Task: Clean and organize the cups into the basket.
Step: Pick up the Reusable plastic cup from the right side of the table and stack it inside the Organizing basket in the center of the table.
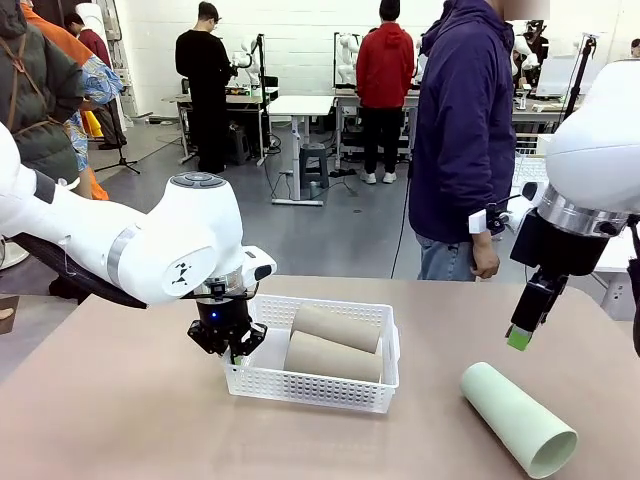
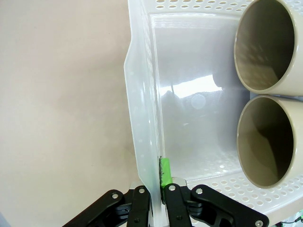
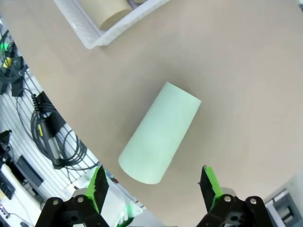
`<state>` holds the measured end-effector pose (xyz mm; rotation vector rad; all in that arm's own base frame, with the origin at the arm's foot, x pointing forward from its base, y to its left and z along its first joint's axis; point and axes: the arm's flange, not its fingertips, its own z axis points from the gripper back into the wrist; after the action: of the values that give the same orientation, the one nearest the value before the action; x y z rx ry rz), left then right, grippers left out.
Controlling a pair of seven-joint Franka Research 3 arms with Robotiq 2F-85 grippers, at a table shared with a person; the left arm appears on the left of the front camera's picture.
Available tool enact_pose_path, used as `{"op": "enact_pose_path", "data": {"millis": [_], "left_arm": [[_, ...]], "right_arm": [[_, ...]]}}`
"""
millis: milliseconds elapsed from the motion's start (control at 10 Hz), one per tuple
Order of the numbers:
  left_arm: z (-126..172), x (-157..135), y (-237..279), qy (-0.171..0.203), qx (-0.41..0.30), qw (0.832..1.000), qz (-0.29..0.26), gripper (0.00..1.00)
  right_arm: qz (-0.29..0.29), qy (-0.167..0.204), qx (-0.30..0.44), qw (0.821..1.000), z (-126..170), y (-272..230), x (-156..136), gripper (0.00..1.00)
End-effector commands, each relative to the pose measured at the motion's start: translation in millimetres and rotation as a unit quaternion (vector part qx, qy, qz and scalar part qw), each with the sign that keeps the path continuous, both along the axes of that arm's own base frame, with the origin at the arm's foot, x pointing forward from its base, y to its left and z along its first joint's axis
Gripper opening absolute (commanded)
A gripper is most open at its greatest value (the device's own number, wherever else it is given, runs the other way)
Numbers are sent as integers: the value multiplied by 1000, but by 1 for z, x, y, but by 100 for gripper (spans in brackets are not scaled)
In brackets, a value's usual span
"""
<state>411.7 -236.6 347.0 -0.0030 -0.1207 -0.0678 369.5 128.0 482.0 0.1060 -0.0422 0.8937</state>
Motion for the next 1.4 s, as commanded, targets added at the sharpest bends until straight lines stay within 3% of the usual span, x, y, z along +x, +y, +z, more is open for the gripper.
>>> {"op": "enact_pose_path", "data": {"millis": [0, 300, 500, 1100, 1300], "left_arm": [[2, -1, 1, -3, 1, 1000, -1, 0], [2, -1, 1, -3, 1, 1000, -1, 0], [2, -1, 1, -3, 1, 1000, -1, 0], [2, -1, 1, -3, 1, 1000, -1, 0], [2, -1, 1, -3, 1, 1000, -1, 0]], "right_arm": [[12, -5, 19, 1000, 10, -5, -4, 100], [2, -7, 6, 1000, 7, -4, -2, 100], [-18, 6, -17, 1000, -32, -11, 3, 100], [-38, 32, -9, 999, -90, -3, 11, 100], [-37, 24, -11, 999, -99, -1, 16, 100]]}}
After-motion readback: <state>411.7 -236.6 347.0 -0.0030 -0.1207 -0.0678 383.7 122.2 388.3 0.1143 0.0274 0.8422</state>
